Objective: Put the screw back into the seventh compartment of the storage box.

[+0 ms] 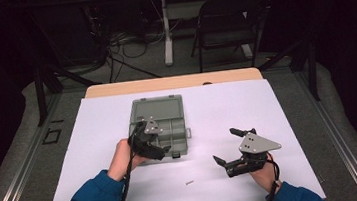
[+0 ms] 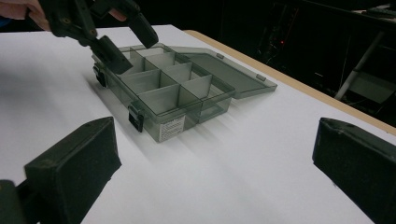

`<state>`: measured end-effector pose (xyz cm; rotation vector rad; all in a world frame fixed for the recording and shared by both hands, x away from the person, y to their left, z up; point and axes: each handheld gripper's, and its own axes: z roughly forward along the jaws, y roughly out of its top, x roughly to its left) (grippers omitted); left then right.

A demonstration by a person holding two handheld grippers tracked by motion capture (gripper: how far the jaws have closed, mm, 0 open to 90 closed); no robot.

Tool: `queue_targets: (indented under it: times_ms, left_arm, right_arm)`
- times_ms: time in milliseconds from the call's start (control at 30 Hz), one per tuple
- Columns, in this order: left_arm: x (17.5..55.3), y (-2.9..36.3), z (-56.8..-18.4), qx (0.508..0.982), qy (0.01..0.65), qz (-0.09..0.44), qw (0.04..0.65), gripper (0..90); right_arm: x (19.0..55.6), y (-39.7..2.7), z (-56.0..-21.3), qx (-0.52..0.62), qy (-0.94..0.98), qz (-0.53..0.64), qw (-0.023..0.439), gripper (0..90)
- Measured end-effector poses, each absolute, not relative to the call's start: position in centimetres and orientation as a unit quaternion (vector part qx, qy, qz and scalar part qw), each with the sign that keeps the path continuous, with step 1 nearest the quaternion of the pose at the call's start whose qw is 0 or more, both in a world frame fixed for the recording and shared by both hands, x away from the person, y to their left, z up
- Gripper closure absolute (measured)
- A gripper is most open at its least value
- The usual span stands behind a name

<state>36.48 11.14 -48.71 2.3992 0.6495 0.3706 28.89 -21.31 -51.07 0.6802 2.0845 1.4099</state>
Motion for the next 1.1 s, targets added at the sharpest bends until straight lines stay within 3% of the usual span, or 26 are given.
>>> queue_targets:
  times_ms: [367,1100]
  left_arm:
    - [34.6,10.3,-48.3,0.912,0.221,0.138,0.315,11.5]
    - [32.5,8.2,-49.7,0.930,0.184,0.120,0.294,3.0]
  right_arm:
    - [29.0,-21.2,-51.2,0.253,0.764,0.529,0.269,0.0]
    - [28.9,-21.1,-51.2,0.253,0.763,0.531,0.270,0.0]
